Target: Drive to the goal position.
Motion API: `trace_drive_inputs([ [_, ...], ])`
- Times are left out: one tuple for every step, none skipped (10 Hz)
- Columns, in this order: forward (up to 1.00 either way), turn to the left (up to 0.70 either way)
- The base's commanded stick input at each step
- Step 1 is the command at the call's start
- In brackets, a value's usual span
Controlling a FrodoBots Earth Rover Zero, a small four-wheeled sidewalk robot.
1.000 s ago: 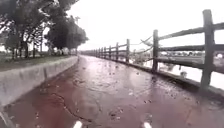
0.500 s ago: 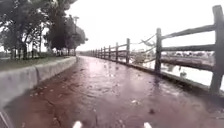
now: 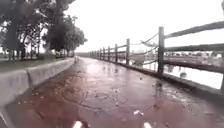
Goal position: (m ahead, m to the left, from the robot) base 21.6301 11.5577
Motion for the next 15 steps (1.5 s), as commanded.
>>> trace_drive_inputs([
  [0.50, 0.00],
  [0.50, 0.00],
  [0.50, 0.00],
  [0.50, 0.00],
  [0.50, 0.00],
  [0.50, 0.00],
  [0.50, 0.00],
  [0.50, 0.00],
  [0.50, 0.00],
  [0.50, 0.00],
  [0.50, 0.00],
  [0.50, 0.00],
  [0.50, 0.00],
  [0.50, 0.00],
  [0.50, 0.00],
])
